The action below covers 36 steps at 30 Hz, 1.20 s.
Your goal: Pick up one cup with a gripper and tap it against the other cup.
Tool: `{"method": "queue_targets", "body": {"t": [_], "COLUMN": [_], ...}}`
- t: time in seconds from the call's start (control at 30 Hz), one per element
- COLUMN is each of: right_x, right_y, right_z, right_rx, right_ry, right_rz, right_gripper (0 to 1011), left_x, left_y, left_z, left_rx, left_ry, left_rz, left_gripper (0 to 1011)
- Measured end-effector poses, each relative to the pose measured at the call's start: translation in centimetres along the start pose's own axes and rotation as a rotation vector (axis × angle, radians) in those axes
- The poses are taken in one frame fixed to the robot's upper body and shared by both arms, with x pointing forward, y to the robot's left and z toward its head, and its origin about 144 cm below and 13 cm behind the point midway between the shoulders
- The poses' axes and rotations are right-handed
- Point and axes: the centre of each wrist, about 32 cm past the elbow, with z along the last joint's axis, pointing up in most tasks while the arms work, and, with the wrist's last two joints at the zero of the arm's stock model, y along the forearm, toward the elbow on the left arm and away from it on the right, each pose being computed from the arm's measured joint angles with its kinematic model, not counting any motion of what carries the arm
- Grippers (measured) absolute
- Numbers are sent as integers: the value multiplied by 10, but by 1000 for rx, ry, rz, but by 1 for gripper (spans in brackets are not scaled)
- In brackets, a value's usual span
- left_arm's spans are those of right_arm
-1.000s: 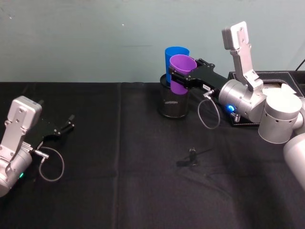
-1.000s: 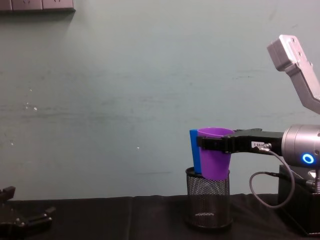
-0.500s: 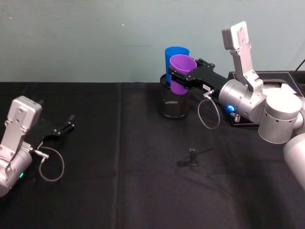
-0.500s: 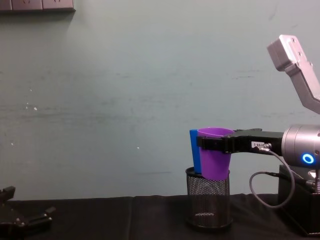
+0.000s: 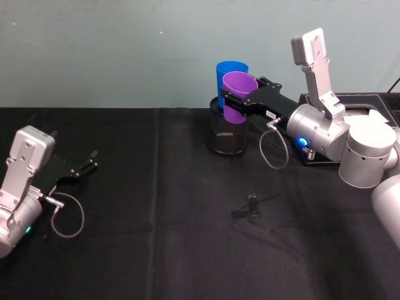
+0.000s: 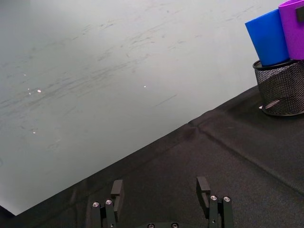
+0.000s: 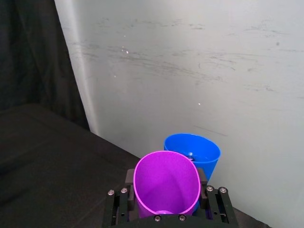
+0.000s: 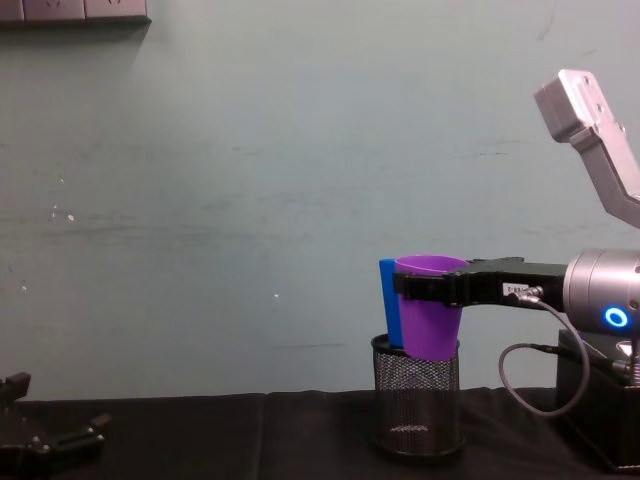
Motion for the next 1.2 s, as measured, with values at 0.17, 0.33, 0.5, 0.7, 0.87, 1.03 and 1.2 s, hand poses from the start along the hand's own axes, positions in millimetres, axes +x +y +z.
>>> {"method": "queue_targets", "body": {"t": [0.17,0.33,0.5,0.7,0.87,1.03,1.2], "right_x": [0,0,0,0,0,0,0], "right_y": [0,0,0,0,0,0,0], "right_z": [0,0,0,0,0,0,0], "right_rx": [0,0,0,0,0,0,0], "right_ry": [0,0,0,0,0,0,0], "right_rz": [0,0,0,0,0,0,0], "right_gripper": [734,734,734,734,734,734,734], "left_x": [0,0,0,0,0,0,0], "left_y": [0,0,0,0,0,0,0], "left_z": [0,0,0,0,0,0,0], "left_rx": [0,0,0,0,0,0,0], "left_ry": [0,0,0,0,0,0,0], "left_rz": [0,0,0,0,0,0,0], "left_gripper": [1000,1000,1000,1000,1000,1000,1000]}}
